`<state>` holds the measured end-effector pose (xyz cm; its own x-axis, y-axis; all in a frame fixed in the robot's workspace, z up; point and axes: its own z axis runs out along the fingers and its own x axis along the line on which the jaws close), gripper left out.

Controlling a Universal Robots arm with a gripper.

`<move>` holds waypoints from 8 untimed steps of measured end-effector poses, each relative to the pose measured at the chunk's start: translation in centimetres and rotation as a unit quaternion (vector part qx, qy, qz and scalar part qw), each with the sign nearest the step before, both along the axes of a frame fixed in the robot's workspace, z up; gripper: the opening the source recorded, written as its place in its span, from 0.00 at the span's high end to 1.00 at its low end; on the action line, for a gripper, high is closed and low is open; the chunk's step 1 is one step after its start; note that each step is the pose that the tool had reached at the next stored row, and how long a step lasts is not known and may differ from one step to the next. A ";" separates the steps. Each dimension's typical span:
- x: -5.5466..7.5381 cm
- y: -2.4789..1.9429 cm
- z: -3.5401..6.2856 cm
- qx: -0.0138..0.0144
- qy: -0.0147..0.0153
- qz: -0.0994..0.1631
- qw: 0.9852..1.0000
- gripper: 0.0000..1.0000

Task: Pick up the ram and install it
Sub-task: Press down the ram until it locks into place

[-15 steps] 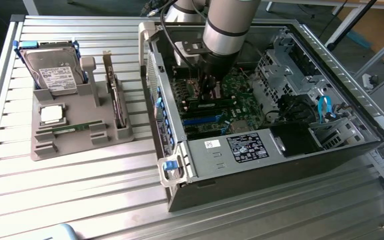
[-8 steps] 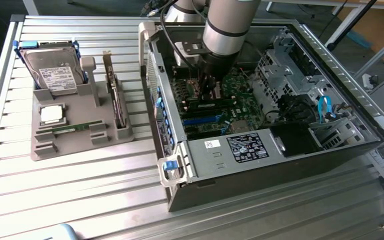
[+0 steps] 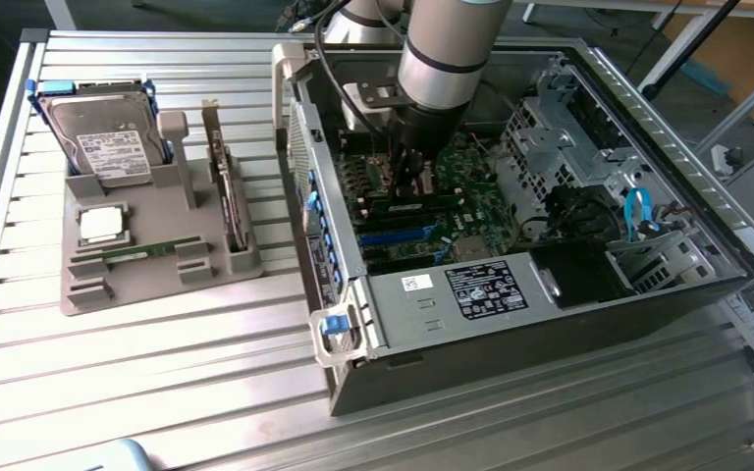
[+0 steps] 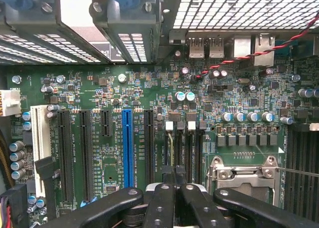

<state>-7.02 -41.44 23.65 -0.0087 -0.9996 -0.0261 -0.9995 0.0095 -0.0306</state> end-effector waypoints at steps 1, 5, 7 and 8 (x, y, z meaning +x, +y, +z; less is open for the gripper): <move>0.0 0.00 0.00 0.000 0.000 0.000 1.000 0.90; 0.0 -0.01 -0.07 0.000 0.000 0.000 1.000 0.90; 0.0 -0.01 -0.09 0.000 0.000 0.000 1.000 0.90; 0.0 -0.01 -0.09 0.000 0.000 0.000 1.000 0.90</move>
<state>-7.02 -41.45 23.56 -0.0087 -0.9996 -0.0260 -0.9995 0.0095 -0.0306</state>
